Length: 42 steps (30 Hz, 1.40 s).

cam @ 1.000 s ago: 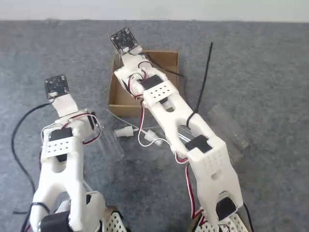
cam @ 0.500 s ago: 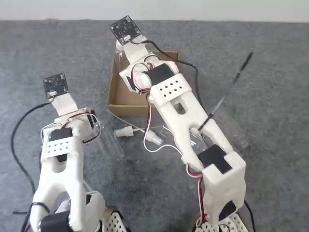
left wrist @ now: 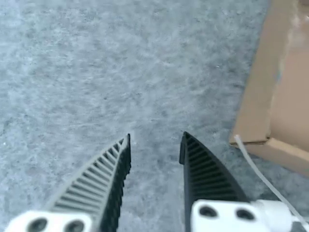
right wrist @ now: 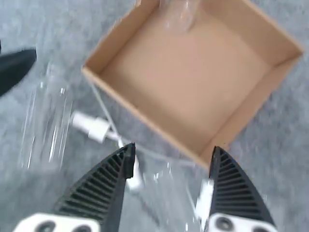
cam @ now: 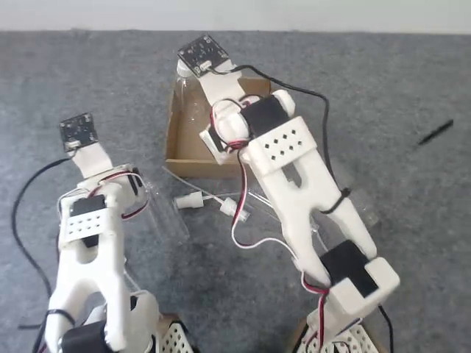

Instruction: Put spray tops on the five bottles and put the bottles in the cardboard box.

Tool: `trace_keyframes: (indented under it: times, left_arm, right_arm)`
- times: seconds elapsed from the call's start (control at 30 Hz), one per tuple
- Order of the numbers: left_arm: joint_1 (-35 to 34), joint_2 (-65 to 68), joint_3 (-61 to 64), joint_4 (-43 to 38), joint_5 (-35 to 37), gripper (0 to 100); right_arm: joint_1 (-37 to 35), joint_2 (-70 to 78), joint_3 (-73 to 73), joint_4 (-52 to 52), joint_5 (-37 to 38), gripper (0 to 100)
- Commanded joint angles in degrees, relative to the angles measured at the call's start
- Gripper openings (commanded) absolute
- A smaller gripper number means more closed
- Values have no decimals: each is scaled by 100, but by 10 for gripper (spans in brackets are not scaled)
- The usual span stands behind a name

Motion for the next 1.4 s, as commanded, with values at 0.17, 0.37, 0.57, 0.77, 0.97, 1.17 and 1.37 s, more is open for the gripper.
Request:
trace_keyframes:
  times: [0.17, 0.37, 0.57, 0.77, 0.97, 1.17, 1.37]
  left_arm:
    - [-79, -281, -101, -185, 273, 159]
    - [-79, -281, -110, -185, 299, 159]
    - [-264, -281, -119, -185, 325, 159]
    - [-404, -281, -189, -167, 334, 159]
    - [-413, -281, -189, -167, 334, 159]
    - [-413, -281, -189, -167, 334, 159]
    - [-396, -281, -189, -167, 334, 159]
  right_arm:
    - [13, -954, -264, 1314, -44, 210]
    - [22, -1393, -9, 1701, -35, 210]
    - [-251, -2141, 1125, 1692, -35, 210]
    - [-479, -2923, 2462, 1560, -44, 210]
    - [-268, -3662, 3429, 1534, -44, 213]
    - [505, -3925, 3903, 1534, 519, 213]
    - [1622, -3916, 4211, 1226, 1521, 213]
